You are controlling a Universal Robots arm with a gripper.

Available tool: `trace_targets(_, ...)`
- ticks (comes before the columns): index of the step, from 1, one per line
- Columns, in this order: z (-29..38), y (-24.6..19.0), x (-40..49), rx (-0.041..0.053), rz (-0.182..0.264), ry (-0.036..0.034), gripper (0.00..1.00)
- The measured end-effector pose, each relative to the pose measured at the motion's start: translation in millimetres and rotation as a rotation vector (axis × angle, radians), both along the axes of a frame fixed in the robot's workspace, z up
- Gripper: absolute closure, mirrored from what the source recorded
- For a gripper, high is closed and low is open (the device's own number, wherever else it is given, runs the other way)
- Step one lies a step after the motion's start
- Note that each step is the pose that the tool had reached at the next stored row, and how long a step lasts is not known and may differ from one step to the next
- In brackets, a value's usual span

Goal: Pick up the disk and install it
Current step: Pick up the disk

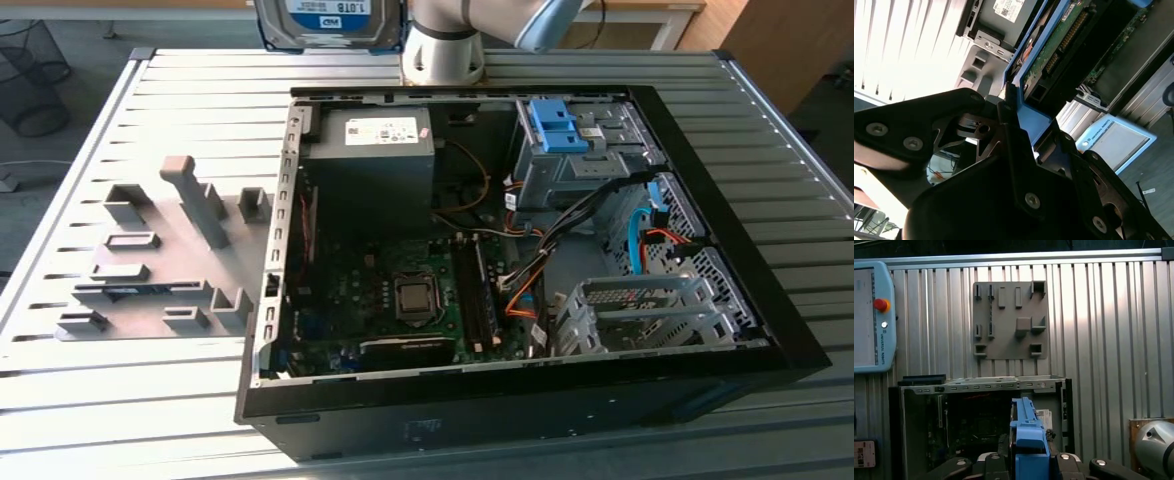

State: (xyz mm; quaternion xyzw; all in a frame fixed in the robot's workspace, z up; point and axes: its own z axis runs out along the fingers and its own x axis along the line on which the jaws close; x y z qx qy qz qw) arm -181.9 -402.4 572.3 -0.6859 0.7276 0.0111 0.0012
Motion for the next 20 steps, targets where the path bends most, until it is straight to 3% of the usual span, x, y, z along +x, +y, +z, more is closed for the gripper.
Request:
trace_targets(4, 0.0, -2.9, 5.0, 0.0, -0.001, 0.0, 0.64)
trace_targets(15, 0.0, -3.0, 24.1, 0.0005, -0.001, 0.0, 0.64)
trace_targets(20, 0.0, -3.1, 37.9, 0.0005, -0.001, 0.0, 0.64)
